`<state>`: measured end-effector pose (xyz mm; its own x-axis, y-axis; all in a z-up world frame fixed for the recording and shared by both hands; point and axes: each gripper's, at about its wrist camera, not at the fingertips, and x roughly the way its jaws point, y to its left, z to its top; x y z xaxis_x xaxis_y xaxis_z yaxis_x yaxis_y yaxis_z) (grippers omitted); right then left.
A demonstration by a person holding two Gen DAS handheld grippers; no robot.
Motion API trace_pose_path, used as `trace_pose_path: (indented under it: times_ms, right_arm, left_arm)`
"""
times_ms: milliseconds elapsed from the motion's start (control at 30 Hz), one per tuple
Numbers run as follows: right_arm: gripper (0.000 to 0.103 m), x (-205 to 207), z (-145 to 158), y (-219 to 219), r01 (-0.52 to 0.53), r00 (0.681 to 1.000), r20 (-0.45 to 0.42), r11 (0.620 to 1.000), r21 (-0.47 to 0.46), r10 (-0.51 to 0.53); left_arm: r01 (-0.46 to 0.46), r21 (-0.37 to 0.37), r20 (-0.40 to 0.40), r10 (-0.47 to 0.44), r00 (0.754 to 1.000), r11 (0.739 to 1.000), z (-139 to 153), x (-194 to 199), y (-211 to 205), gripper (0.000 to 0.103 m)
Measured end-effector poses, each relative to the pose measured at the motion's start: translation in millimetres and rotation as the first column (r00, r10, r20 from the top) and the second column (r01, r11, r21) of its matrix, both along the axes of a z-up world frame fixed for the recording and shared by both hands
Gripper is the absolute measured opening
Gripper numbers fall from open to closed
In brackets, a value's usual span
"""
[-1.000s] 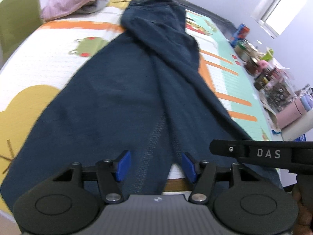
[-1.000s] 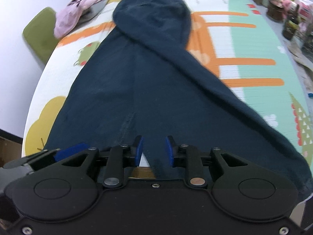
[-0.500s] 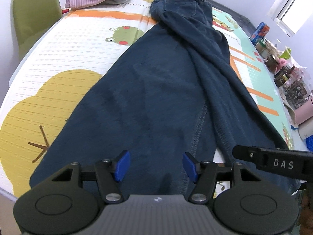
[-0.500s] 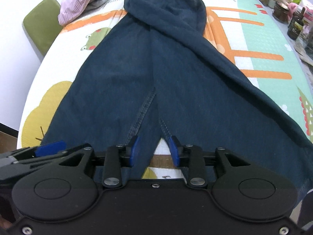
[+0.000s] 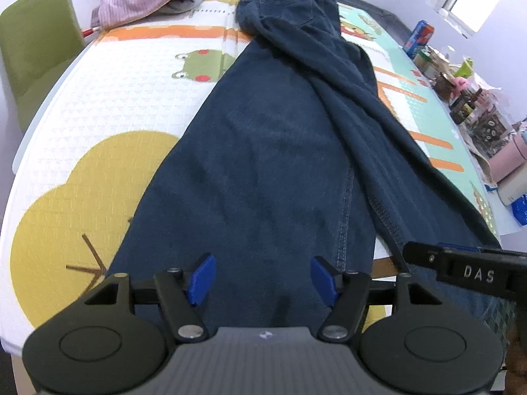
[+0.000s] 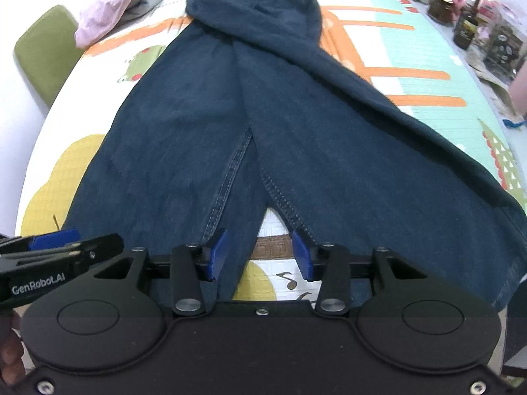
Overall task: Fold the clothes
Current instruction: 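Release the jeans and pull both open grippers back along the legs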
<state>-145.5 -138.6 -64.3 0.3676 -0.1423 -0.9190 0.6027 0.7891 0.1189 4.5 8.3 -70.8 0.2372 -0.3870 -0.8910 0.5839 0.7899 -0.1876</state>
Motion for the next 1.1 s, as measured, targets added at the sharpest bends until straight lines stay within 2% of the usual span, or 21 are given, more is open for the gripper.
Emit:
trace_pose_path:
  times_ms: [267, 433, 600, 800, 1100]
  right_arm:
    - [0.045, 23, 39, -11, 0.02, 0.999, 0.048, 0.998, -0.063, -0.017]
    - [0.047, 55, 66, -38, -0.006, 0.996, 0.087, 0.996, -0.088, 0.013]
    - [0.048, 94, 83, -74, -0.052, 0.992, 0.109, 0.992, -0.112, 0.064]
    - [0.048, 138, 88, -125, -0.117, 0.985, 0.115, 0.987, -0.113, 0.13]
    - [0.048, 186, 81, -180, -0.169, 0.976, 0.129, 0.982, -0.079, 0.178]
  left_arm:
    - [0.05, -0.053, 0.043, -0.048, 0.998, 0.997, 33, 20, -22, 0.071]
    - [0.053, -0.073, 0.074, -0.048, 0.996, 0.996, 53, 40, -56, 0.075]
    - [0.022, -0.079, 0.08, -0.016, 0.997, 0.997, 58, 63, -95, 0.076]
    - [-0.047, -0.068, 0.069, 0.051, 0.996, 0.997, 58, 94, -140, 0.076]
    - [-0.099, -0.043, 0.046, 0.101, 0.994, 0.994, 51, 125, -176, 0.076]
